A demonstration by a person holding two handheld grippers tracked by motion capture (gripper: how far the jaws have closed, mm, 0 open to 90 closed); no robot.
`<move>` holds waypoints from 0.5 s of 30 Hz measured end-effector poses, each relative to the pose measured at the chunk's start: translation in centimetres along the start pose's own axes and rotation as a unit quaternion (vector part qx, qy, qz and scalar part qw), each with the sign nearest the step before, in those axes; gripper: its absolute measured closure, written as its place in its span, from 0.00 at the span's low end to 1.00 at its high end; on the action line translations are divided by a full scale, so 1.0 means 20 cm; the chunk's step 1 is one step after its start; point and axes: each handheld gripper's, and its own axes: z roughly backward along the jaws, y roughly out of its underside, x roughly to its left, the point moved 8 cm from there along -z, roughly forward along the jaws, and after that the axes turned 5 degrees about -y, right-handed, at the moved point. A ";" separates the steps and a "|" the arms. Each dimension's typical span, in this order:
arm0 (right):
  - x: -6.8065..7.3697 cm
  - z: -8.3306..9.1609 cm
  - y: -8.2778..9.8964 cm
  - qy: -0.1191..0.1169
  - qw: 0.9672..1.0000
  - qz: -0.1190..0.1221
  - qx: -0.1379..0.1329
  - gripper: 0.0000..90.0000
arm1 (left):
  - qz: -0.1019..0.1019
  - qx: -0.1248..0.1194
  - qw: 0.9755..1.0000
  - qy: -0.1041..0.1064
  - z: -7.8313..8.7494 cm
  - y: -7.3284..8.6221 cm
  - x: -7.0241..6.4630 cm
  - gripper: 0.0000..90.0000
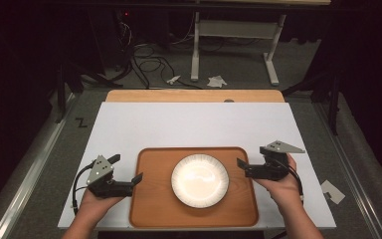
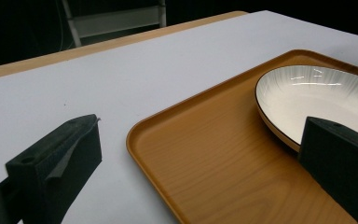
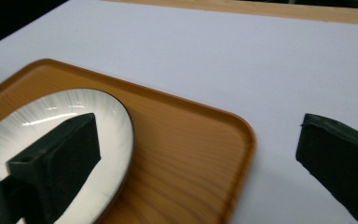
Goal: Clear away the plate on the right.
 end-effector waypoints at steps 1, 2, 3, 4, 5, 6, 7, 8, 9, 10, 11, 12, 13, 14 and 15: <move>-0.02 0.02 0.01 0.004 1.000 0.000 0.000 0.00 | 0.000 0.001 1.000 0.000 0.00 0.00 0.00 0.00; -0.04 0.04 0.02 0.009 1.000 -0.002 -0.001 0.00 | 0.000 0.000 1.000 0.000 0.00 0.00 0.00 0.00; -0.06 0.06 0.04 0.015 1.000 -0.001 -0.003 0.00 | 0.000 0.000 1.000 0.002 0.00 0.00 0.00 0.00; -0.09 0.09 0.06 0.026 1.000 0.005 -0.001 0.00 | 0.000 -0.001 1.000 0.002 0.00 0.00 0.00 0.00; -0.09 0.09 0.06 0.026 1.000 0.005 -0.001 0.00 | 0.000 -0.001 1.000 0.002 0.00 0.00 0.00 0.00; -0.10 0.10 0.07 0.027 1.000 0.005 -0.001 0.00 | 0.001 -0.002 1.000 0.001 0.00 0.00 0.00 0.00; -0.11 0.12 0.08 0.029 1.000 0.001 -0.001 0.00 | 0.002 -0.003 1.000 0.000 0.00 0.00 0.00 0.00; -0.13 0.15 0.09 0.035 0.999 0.001 -0.006 0.00 | 0.004 -0.004 1.000 -0.001 0.00 0.00 0.01 0.00; -0.13 0.15 0.09 0.035 0.999 0.001 -0.006 0.00 | 0.006 -0.004 1.000 -0.002 0.01 0.00 0.01 0.00; -0.14 0.16 0.10 0.035 0.999 0.000 -0.009 0.00 | 0.006 -0.002 1.000 -0.003 0.01 0.00 0.01 0.00; -0.14 0.18 0.10 0.035 0.999 0.001 -0.012 0.00 | 0.006 -0.001 1.000 -0.004 0.01 0.00 0.01 0.00; -0.15 0.20 0.10 0.038 0.999 0.001 -0.018 0.00 | 0.007 -0.002 1.000 -0.003 0.00 0.00 0.01 0.00; -0.16 0.21 0.11 0.041 0.999 0.001 -0.021 0.00 | 0.005 -0.002 1.000 -0.002 0.00 0.00 0.01 0.00; -0.16 0.22 0.12 0.043 0.999 0.004 -0.026 0.00 | 0.003 -0.001 1.000 -0.001 0.00 0.00 0.00 0.00; -0.16 0.23 0.14 0.044 0.998 0.007 -0.036 0.00 | 0.001 -0.002 1.000 -0.001 0.00 0.00 0.00 0.00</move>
